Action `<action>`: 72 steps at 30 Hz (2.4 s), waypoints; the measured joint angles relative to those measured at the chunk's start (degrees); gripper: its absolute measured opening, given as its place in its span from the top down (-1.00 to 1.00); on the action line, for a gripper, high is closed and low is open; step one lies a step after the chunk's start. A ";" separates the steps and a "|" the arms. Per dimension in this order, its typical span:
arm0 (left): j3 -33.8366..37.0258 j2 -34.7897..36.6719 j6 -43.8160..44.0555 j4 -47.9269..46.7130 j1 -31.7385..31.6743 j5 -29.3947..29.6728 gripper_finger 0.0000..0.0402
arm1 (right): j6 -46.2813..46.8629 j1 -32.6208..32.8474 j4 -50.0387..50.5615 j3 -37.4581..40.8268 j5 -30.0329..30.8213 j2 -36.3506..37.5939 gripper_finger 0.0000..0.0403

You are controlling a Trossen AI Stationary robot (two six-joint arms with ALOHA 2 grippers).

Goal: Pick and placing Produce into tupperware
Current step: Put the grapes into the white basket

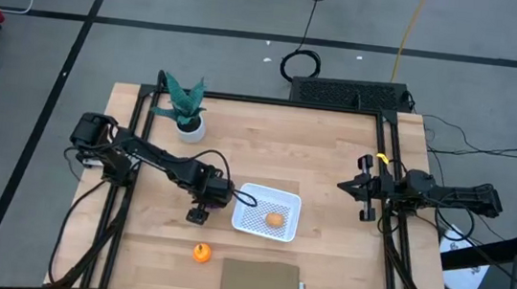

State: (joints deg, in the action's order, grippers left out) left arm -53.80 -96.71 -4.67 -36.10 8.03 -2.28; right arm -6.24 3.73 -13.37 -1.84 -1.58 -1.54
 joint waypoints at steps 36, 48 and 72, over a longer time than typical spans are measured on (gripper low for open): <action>-0.19 0.10 -0.02 -2.09 0.02 -0.19 0.00 | -0.04 0.02 0.00 0.00 0.00 0.00 1.00; -8.76 -0.07 -2.40 -11.66 0.02 5.81 -0.02 | -0.04 0.00 0.00 0.00 0.00 0.02 1.00; -17.38 9.75 -3.40 -20.80 3.01 11.78 -0.03 | -0.48 0.00 -0.01 0.00 0.00 0.02 1.00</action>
State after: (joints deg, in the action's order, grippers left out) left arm -71.18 -86.96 -8.08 -56.89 11.04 9.50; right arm -6.72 3.73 -13.38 -1.85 -1.58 -1.52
